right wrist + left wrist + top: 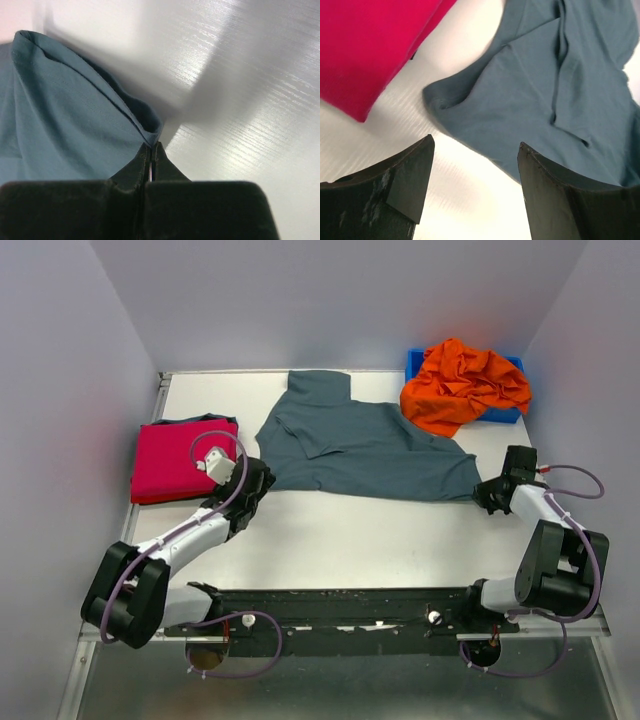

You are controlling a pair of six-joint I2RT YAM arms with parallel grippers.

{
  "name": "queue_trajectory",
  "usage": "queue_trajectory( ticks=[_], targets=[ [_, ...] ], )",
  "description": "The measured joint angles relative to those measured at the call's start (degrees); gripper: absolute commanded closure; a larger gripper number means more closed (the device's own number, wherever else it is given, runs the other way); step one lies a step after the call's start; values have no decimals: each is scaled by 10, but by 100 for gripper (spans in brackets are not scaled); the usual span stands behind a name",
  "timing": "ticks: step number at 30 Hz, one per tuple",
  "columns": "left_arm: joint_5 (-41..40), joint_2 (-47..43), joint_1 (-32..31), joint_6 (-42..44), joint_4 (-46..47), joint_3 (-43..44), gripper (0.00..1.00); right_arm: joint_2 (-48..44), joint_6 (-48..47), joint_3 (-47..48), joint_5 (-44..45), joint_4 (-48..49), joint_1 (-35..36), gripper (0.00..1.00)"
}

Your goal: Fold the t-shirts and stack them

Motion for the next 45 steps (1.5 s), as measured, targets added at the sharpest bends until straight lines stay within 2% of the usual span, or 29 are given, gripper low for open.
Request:
queue_trajectory(
  ticks=[11,15,19,24,25,31,41,45],
  targets=[
    [-50,91,-9,-46,-25,9,26,-3,0,-13,-1,11,-1,99],
    [-58,117,-9,-52,-16,19,33,-3,0,-13,-3,13,-1,99],
    [-59,146,-5,-59,-2,38,53,-3,0,-13,-3,13,-1,99],
    [-57,176,6,-66,23,47,97,-7,0,-16,-3,13,-1,99],
    [-58,183,9,-63,32,48,100,-9,0,-17,-3,12,-2,99],
    [-75,193,15,-41,34,75,100,-27,0,-26,-2,9,-13,99],
    [-80,118,15,-17,28,65,100,-28,0,-22,-14,-9,-16,99],
    [-78,95,17,3,-32,103,100,-30,-1,33,-44,-60,-17,99]
  ],
)
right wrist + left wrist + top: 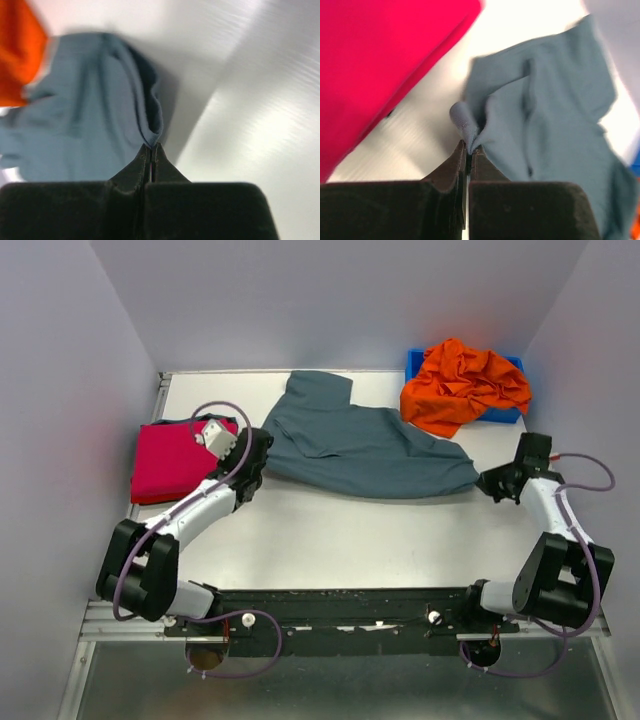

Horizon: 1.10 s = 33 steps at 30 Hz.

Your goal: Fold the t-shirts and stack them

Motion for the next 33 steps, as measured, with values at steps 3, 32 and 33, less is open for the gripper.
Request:
queue_trajectory(
  ticks=[3,32,33],
  targets=[
    [1,-13,5,24,-54,92,100,-10,-1,92,-24,-47,0,99],
    [11,-82,33,219,-225,565,100,-127,-33,451,-109,-162,-4,99],
    [17,-47,39,218,-226,580,100,-93,-32,459,-118,-162,-4,99]
  ],
)
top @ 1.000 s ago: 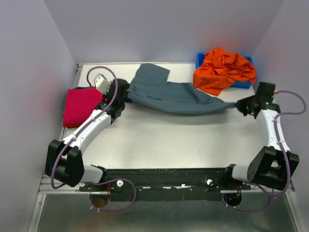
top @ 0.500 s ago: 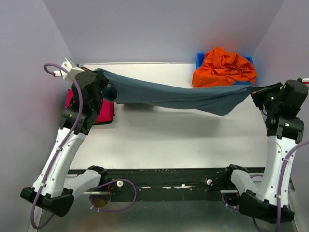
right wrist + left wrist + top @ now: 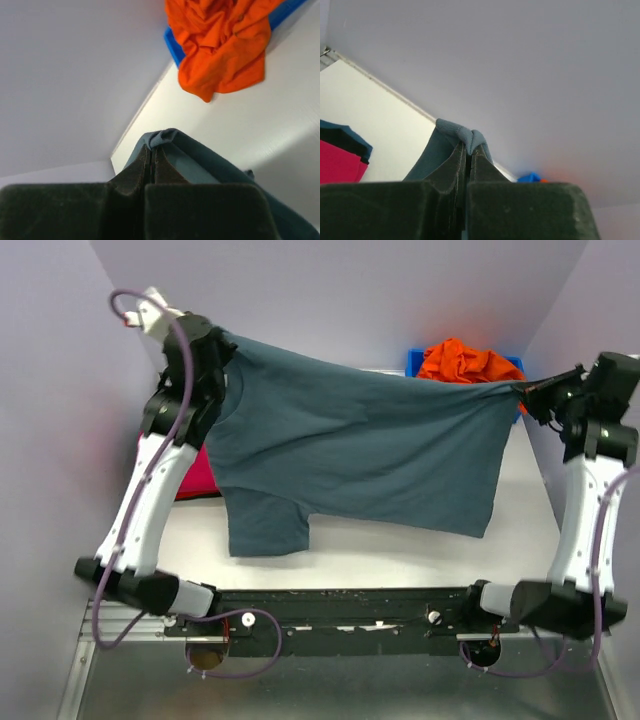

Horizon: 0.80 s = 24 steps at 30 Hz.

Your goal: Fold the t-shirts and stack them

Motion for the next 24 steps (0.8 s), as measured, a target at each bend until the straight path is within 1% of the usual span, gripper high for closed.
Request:
queue_trajectory(
  ticks=[4,5,8,11,12,15,17,19,21,24],
  targets=[
    [25,122,21,-3,-19,43,100,139,2,31,-30,2,0,99],
    [31,154,26,-3,-32,67,100,165,3,47,-35,-5,0,99],
    [36,210,30,4,-44,130,100,224,3,121,-57,-11,0,99],
    [45,227,34,11,-45,192,100,258,5,220,-85,-9,-4,99],
    [51,231,37,13,-43,226,100,268,7,255,-95,-6,-7,99],
    [63,236,45,15,-12,294,100,304,11,352,-123,4,-15,99],
    [76,235,50,14,15,313,100,330,14,395,-143,16,-18,99],
    [85,231,55,10,44,299,100,347,14,400,-160,24,-19,99],
    [96,207,58,3,87,211,100,355,13,371,-171,34,-19,99],
    [104,182,59,-8,130,64,100,351,9,260,-188,57,-21,99]
  ],
)
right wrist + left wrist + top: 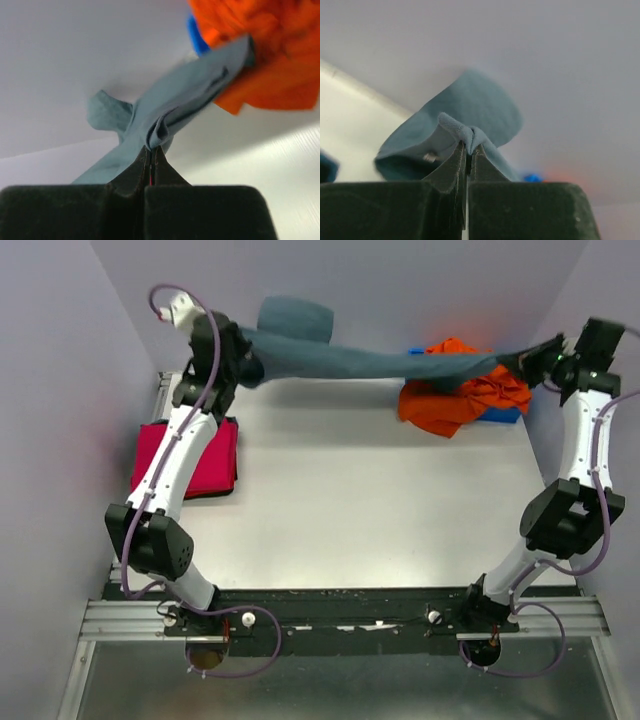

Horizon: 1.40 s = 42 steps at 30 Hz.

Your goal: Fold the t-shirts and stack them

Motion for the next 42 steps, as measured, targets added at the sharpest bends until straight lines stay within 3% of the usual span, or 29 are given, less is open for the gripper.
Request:
queue_trajectory(
  ticks=[5,8,15,20,24,33,34,35,37,38,42],
  targets=[
    [10,-42,1,-29,26,-268,100,-17,-6,-235,-11,38,-8,99],
    [17,-85,3,-49,27,-378,100,-47,-17,-350,-10,43,-13,99],
    [35,-280,4,-91,73,-589,100,-191,-50,-531,9,66,-19,99],
    [46,-369,4,-102,57,-702,100,-250,-82,-659,41,83,-24,99],
    [49,-490,4,-114,-16,-786,100,-296,-94,-746,81,64,-28,99],
    [56,-631,4,-201,-163,-865,100,-483,-82,-850,173,-10,-29,97],
    [56,-640,4,-215,-185,-871,95,-507,-78,-857,187,-21,-29,94],
    [56,-647,4,-223,-201,-875,81,-527,-75,-862,198,-31,-29,79],
    [56,-668,4,-243,-233,-880,24,-560,-69,-873,214,-47,-29,53],
    [54,-680,4,-251,-249,-881,15,-574,-67,-877,219,-56,-30,45],
    [49,-721,4,-275,-282,-882,4,-606,-64,-881,240,-74,-31,40]
  ],
)
